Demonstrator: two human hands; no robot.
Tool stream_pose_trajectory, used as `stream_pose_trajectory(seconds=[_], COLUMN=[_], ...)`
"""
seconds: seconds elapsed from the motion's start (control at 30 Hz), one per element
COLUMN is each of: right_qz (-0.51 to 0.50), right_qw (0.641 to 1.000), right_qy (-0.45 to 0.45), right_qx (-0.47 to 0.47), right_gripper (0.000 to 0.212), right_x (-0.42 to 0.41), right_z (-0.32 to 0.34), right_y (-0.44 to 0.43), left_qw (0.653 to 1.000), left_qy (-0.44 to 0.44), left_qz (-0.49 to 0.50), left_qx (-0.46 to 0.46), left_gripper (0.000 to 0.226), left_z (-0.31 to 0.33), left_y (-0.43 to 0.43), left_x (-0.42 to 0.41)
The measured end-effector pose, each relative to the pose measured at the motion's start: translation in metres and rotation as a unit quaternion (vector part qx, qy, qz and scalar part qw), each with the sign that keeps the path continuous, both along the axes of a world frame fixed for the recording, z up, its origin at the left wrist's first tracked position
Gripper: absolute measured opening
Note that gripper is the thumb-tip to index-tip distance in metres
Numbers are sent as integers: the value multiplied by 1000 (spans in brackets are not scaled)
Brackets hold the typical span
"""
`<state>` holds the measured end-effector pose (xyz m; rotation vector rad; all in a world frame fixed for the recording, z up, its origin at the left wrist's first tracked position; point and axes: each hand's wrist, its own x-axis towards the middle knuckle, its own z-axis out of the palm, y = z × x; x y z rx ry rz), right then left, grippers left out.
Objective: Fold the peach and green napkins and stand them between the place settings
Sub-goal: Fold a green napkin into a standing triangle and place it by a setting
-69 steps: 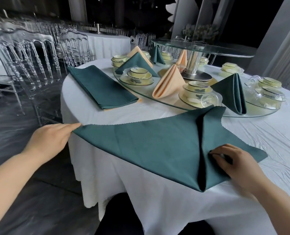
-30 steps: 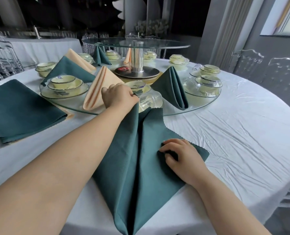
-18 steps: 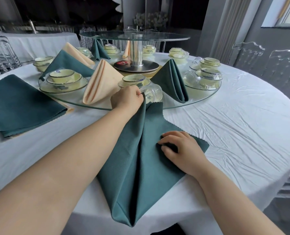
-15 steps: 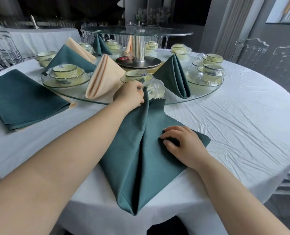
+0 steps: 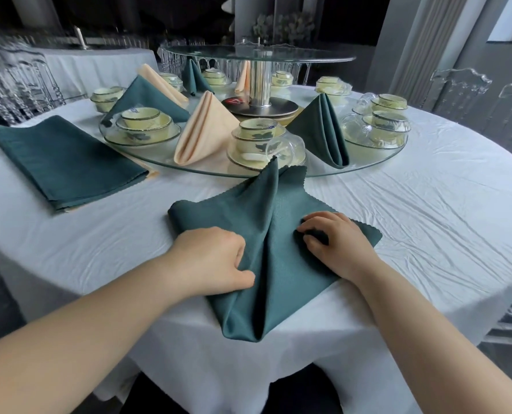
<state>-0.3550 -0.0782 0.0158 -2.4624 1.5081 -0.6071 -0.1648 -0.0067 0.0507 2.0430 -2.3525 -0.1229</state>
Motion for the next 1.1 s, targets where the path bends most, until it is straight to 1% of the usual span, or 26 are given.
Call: stream_pose_trajectory(seconds=[0.13, 0.27, 0.33, 0.43, 0.5, 0.57, 0.67, 0.7, 0.73, 0.8, 0.87, 0.93, 1.03, 1.1], right_qz=[-5, -2, -3, -1, 3, -4, -17, -1, 28, 87, 108, 110, 109, 108], right_qw=[1000, 1000, 1000, 1000, 1000, 1000, 997, 996, 996, 996, 992, 989, 989, 990], right_qy=[5, 5, 4, 0, 9, 7, -62, -74, -66, -7, 59, 98, 96, 87], right_qx=[-2, 0, 0, -1, -2, -6, -45, -54, -55, -27, 2, 16, 24, 24], right_gripper=[26, 25, 25, 25, 25, 25, 26, 27, 30, 39, 43, 42, 41, 41], right_x=[0, 0, 0, 0, 0, 0, 7, 12, 18, 32, 45, 53, 53, 52], right_z=[0, -1, -1, -1, -2, -3, 5, 10, 14, 18, 16, 11, 7, 6], right_y=[1, -1, -1, -1, -2, -2, 2, 4, 6, 8, 6, 2, -1, 0], left_qw=[999, 987, 985, 986, 985, 981, 972, 970, 968, 965, 964, 963, 966, 971], left_qy=[42, 142, 149, 128, 130, 161, 215, 221, 226, 227, 227, 224, 173, 139], left_qz=[-2, 37, 47, 56, 57, 51, 25, 18, 16, 19, 23, 29, 71, 132], left_qx=[0, -62, -80, -91, -97, -91, -93, -101, -111, -129, -134, -148, -179, -142], left_gripper=[25, 25, 26, 29, 34, 39, 46, 43, 36, 22, 20, 20, 25, 33], left_z=[-2, -1, -7, -21, -26, -25, -29, -32, -34, -37, -34, -28, -19, -17], left_y=[-6, -15, -18, -17, -14, -10, -4, -2, 0, 2, 0, -5, -32, -57], left_x=[-5, -12, -17, -25, -25, -21, -12, -11, -11, -12, -10, -4, 16, 35])
